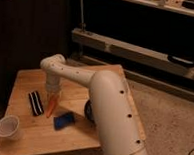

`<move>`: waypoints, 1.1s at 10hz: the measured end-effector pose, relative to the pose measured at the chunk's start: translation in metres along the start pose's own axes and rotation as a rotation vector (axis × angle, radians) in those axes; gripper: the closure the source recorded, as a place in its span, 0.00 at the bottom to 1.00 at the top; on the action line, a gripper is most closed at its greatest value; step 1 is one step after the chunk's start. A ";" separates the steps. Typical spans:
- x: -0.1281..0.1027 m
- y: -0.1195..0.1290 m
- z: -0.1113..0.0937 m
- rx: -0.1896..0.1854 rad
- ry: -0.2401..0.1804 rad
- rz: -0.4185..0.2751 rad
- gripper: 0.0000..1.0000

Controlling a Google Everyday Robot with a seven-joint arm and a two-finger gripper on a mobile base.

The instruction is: Place the pepper on the white sponge

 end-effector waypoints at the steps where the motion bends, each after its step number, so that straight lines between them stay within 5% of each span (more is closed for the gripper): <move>1: 0.000 -0.001 0.001 -0.005 -0.002 -0.006 0.61; 4: -0.004 -0.006 -0.003 -0.005 0.006 -0.042 0.61; 8: -0.015 0.011 -0.063 0.062 0.060 -0.114 0.61; 11: -0.045 0.040 -0.084 0.054 0.084 -0.193 0.61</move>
